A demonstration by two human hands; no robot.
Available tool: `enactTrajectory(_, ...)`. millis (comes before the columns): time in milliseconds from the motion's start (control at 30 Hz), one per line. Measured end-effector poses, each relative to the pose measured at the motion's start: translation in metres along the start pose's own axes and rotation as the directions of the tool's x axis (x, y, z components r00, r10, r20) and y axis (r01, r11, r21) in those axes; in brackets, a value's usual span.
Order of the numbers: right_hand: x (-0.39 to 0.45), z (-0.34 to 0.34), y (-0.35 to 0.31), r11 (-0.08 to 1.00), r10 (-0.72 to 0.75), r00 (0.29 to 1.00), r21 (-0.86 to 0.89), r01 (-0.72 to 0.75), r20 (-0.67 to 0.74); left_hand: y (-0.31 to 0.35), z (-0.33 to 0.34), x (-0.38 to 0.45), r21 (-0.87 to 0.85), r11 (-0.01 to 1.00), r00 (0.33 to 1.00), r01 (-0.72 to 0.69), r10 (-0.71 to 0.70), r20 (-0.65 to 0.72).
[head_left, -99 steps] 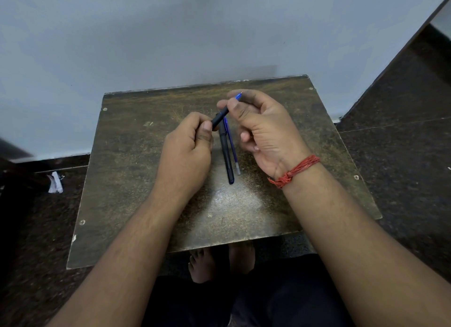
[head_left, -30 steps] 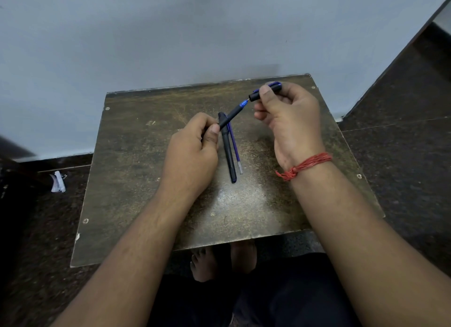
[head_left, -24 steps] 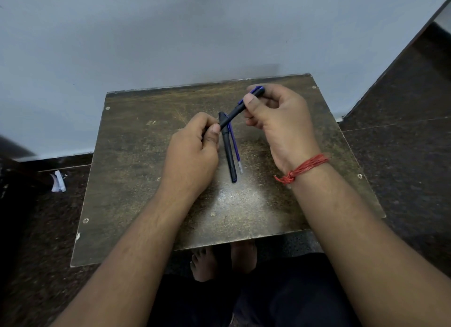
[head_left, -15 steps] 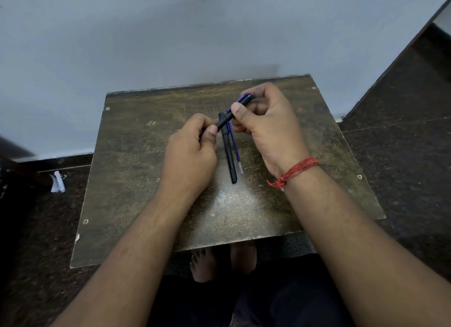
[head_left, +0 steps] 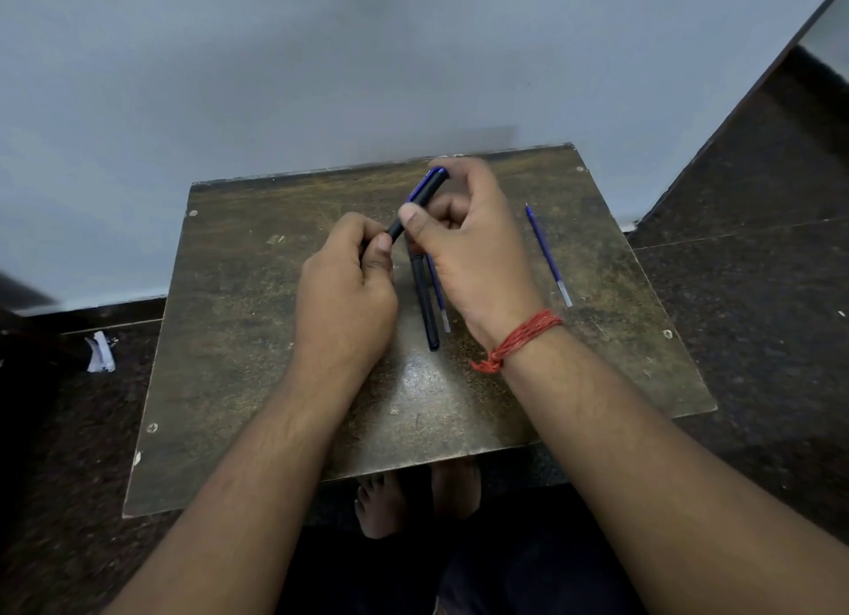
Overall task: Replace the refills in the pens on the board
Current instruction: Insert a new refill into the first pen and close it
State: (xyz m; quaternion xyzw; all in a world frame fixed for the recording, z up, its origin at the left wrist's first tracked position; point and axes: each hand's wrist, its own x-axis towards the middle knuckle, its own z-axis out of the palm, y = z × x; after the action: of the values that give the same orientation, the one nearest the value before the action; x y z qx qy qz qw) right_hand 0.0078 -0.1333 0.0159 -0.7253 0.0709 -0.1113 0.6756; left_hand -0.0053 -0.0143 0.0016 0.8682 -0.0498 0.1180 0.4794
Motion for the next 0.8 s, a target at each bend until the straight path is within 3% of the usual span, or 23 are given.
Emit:
enactTrajectory(200,-0.006,0.009,0.003,0.993,0.020,0.999,-0.112,-0.024,-0.034,0.003,0.003,0.001,-0.015,1.000,1.000,0.020,-0.020,0.006)
enactTrajectory(367,-0.005,0.008,0.007,0.997,0.076,0.997,-0.025,-0.076,-0.031,0.004,0.005,-0.001,-0.005,1.000,0.999,-0.012,0.013,0.039)
enactTrajectory(533,0.007,-0.012,0.000,0.998,0.031,0.997,-0.054,-0.035,-0.072,0.004,0.003,-0.003,0.020,0.998,0.997,-0.066,0.065,0.041)
enactTrajectory(600,0.015,-0.030,-0.003,0.984,-0.037,0.989,-0.179,0.011,-0.142,0.002,0.001,-0.002,0.020,0.998,0.998,-0.056,0.056,0.013)
enactTrajectory(667,0.021,-0.048,-0.003,0.908,-0.114,0.981,-0.418,0.039,-0.155,-0.001,-0.001,0.001,0.043,0.998,0.999,-0.048,0.049,-0.020)
enactTrajectory(800,0.026,-0.067,0.003,0.591,-0.110,0.991,-0.806,0.007,-0.072,-0.010,-0.004,0.006,0.150,0.987,0.997,-0.052,0.061,-0.051)
